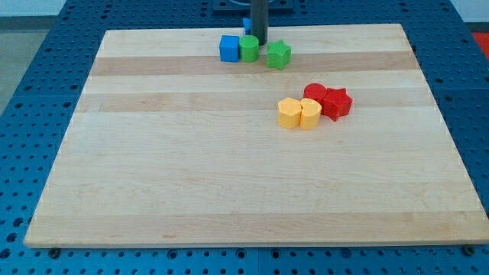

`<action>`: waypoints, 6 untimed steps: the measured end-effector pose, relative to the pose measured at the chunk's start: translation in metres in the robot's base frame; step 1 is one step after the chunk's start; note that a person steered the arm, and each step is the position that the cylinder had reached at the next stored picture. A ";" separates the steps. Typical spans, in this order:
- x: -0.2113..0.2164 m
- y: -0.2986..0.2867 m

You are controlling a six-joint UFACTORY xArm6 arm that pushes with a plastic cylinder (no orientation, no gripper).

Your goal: Place the blue and green blocks in a horizontal line

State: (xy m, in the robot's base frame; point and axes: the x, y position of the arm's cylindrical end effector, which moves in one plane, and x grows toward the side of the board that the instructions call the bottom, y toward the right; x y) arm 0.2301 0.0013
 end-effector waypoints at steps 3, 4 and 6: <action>-0.037 0.020; -0.032 -0.042; -0.025 -0.118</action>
